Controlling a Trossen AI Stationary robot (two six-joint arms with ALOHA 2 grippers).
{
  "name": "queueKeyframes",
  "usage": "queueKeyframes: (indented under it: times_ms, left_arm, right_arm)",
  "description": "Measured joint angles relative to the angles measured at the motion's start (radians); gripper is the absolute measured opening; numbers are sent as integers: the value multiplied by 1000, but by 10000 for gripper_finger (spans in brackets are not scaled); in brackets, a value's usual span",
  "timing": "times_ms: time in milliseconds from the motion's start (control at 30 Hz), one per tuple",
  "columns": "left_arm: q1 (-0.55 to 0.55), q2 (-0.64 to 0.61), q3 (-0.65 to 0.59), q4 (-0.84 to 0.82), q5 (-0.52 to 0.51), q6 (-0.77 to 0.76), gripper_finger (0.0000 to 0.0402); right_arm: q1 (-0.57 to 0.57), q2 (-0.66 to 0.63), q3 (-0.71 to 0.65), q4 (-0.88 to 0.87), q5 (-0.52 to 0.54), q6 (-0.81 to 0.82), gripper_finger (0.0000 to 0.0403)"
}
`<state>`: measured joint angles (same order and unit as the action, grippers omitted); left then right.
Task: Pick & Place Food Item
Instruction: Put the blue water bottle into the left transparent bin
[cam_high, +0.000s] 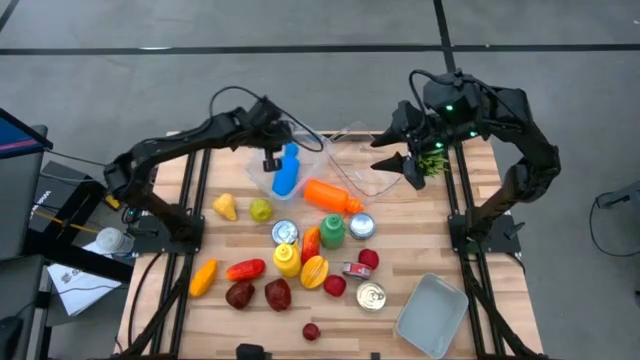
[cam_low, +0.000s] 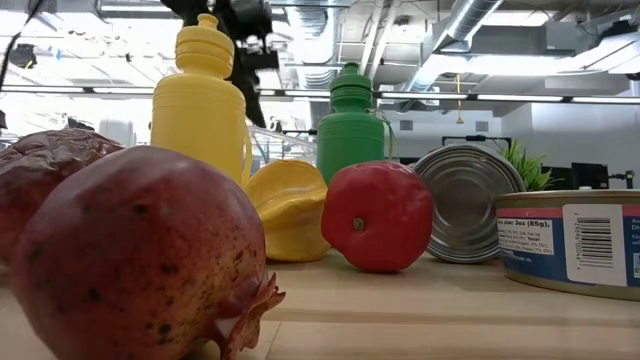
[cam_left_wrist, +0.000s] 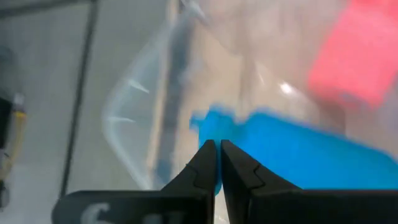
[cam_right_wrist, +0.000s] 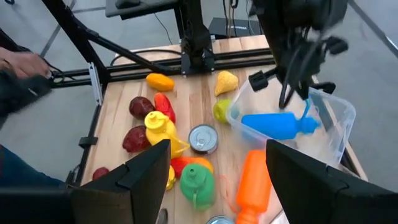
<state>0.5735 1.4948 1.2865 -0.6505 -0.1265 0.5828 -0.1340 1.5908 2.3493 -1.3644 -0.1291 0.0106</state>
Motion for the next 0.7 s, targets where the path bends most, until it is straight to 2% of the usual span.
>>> queueKeyframes:
  times_ms: [200,367,700]
  left_arm:
    - [0,-133,0,99,0,-52,1]
    - [-11,-209,0,115,0,-89,1]
    - [-40,-236,1,111,0,-120,1]
  right_arm:
    - [-31,64,-1,60,0,-15,254]
    - [-82,158,-1,94,0,-10,254]
    - [-184,335,0,229,-6,-10,254]
